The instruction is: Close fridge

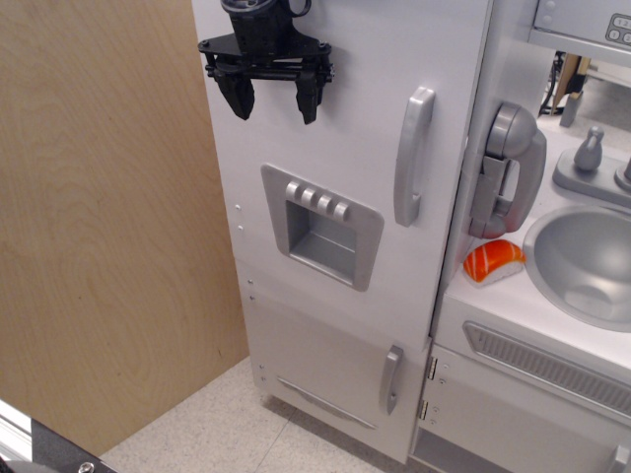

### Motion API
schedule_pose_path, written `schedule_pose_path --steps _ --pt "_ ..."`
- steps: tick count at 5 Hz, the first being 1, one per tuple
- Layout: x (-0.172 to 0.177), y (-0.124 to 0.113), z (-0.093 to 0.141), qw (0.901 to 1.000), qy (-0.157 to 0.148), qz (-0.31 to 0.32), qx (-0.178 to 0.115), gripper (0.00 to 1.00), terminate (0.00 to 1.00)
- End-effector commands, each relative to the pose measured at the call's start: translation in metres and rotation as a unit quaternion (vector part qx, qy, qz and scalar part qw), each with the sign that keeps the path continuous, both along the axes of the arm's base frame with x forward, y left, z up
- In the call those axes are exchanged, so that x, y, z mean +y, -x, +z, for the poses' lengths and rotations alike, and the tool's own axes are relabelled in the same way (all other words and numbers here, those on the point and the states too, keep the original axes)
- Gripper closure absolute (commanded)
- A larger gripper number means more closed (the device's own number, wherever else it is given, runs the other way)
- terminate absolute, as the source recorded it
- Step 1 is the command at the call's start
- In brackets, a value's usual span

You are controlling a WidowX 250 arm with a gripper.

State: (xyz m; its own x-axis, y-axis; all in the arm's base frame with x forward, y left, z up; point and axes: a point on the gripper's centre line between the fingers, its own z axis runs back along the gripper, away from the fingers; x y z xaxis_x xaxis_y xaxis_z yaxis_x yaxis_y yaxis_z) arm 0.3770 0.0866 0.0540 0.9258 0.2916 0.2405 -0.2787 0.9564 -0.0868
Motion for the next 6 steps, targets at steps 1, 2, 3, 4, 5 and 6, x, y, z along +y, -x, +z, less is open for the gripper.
schedule_pose_path --steps 1,2,3,4,5,6 --pt "0.005 -0.016 0.024 0.9993 -0.005 0.007 -0.035 0.00 0.00" --pt "0.005 -0.019 0.025 0.9993 -0.005 0.008 -0.037 0.00 0.00" --pt "0.008 0.004 0.025 0.9993 -0.001 -0.006 -0.036 0.00 0.00" --pt "0.011 0.053 0.021 0.9993 -0.003 -0.033 -0.017 0.00 0.00" --pt "0.009 0.085 0.023 0.9991 -0.011 -0.039 -0.010 0.00 0.00" --pt "0.009 0.085 0.023 0.9991 -0.011 -0.039 -0.010 0.00 0.00"
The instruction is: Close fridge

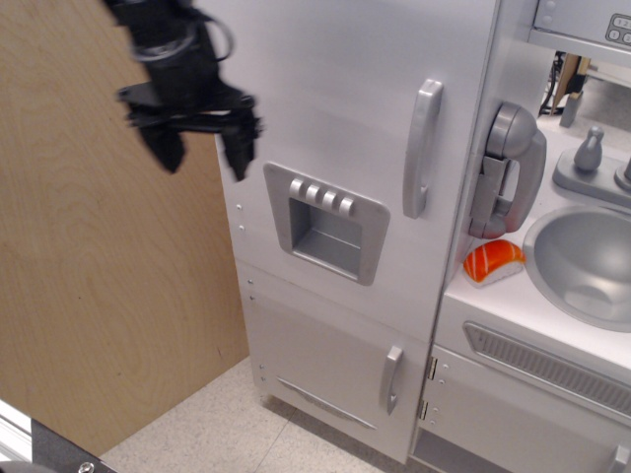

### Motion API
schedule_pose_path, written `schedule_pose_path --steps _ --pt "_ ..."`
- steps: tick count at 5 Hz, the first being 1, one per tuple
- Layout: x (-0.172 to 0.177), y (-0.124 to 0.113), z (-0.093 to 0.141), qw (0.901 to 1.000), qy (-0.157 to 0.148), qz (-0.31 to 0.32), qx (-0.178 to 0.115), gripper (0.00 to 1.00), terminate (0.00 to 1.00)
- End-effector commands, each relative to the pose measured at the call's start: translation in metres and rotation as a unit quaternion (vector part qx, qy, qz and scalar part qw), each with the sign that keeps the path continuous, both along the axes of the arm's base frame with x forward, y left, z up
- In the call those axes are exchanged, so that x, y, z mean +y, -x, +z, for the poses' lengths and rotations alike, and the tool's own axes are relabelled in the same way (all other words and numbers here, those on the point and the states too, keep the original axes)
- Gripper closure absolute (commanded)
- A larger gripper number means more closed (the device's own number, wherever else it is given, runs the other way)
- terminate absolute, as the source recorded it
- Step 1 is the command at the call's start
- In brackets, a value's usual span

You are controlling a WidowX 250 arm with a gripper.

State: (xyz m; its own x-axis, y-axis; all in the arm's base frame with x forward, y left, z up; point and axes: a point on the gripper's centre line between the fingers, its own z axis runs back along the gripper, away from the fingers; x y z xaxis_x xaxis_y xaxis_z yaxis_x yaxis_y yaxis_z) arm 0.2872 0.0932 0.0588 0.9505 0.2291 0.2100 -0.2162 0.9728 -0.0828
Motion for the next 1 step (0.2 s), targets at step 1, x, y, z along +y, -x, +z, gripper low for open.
schedule_pose_path --steps 1 --pt "0.0023 -0.0044 0.0183 0.9996 -0.012 -0.005 -0.026 0.00 1.00"
